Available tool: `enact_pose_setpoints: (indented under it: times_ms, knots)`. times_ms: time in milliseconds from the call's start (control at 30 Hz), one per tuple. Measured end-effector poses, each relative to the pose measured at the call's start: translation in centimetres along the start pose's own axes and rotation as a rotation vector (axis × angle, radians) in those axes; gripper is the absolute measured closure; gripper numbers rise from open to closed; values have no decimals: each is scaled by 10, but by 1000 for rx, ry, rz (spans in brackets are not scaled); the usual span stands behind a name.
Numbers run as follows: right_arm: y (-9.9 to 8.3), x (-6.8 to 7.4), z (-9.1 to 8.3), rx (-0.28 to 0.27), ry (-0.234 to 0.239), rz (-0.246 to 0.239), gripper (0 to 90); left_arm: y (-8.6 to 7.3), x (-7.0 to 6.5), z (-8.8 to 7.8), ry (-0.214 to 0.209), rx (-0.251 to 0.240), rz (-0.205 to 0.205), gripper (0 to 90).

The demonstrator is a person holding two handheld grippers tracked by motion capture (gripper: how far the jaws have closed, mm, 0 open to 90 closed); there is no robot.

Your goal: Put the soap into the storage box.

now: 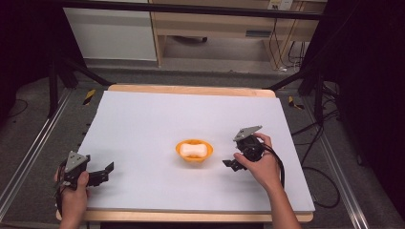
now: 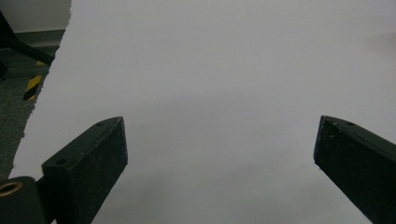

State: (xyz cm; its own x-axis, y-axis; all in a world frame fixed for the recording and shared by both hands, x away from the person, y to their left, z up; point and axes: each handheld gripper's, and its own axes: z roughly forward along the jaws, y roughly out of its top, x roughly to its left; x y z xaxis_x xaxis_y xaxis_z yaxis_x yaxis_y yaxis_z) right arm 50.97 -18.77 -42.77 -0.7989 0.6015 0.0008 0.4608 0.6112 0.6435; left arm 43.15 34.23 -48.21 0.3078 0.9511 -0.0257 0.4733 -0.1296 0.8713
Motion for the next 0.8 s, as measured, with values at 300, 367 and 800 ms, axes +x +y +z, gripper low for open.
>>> enact_pose_setpoints:
  times_ms: [300,367,800]
  knots:
    - [-30,-6,-11,-52,-11,53,48,0,0,0,2,-2,1,23]
    - [-35,-7,-14,-61,-18,51,47,0,0,0,3,-1,2,23]
    - [-72,-12,-22,-82,-52,104,19,0,0,0,2,-2,3,23]
